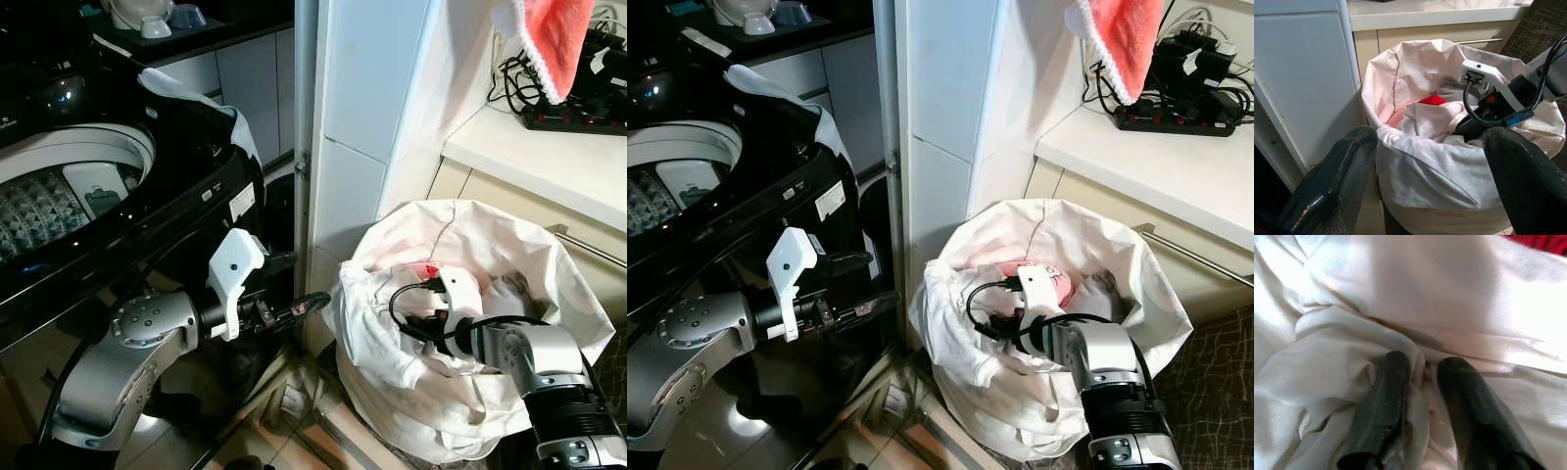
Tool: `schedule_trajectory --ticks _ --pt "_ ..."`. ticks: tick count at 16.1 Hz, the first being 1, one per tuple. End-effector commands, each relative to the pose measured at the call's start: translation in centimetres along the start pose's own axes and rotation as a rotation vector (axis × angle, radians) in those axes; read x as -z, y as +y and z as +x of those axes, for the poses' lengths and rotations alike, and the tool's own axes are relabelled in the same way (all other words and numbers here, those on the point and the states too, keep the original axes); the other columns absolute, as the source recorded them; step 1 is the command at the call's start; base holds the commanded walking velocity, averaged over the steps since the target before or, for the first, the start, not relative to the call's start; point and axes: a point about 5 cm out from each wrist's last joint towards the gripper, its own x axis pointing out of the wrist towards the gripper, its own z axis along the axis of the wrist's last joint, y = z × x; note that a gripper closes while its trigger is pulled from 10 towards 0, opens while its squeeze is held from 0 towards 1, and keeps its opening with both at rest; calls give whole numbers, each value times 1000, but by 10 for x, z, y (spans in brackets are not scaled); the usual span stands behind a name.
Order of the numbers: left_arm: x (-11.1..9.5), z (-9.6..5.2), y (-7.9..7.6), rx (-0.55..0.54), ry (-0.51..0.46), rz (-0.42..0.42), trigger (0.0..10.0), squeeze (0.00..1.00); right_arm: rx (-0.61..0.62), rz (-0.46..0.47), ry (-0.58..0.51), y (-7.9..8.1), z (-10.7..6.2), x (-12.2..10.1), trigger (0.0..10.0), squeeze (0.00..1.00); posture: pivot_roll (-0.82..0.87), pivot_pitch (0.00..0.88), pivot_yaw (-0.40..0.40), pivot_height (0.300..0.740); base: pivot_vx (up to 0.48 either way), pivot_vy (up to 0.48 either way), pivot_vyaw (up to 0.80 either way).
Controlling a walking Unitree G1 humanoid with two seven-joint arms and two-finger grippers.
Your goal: Clothes washing
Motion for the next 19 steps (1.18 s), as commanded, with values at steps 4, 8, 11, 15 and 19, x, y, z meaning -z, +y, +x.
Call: schedule_trajectory --ticks 4,8,11,15,19 --pt "-3 0 -4 38 -13 3 10000 0 -30 48 -80 -5 -14 -11 0 0 22 0 -4 740 0 0 0" --pt "-11 -2 -1 24 -83 10 10000 0 -296 157 -321 6 -60 -55 0 0 12 0 0 740 0 0 0" --pt "-17 0 3 4 -124 12 10000 0 -454 120 -450 16 -94 -84 0 0 5 0 1 740 0 0 0" --pt "-11 6 3 19 -91 27 10000 0 -38 -127 -282 -9 -59 -67 10000 1000 -7 0 7 740 0 0 0" --pt "-13 9 1 93 -84 17 10000 0 -41 -239 -152 -19 -40 -67 10000 1000 9 0 -7 740 0 0 0"
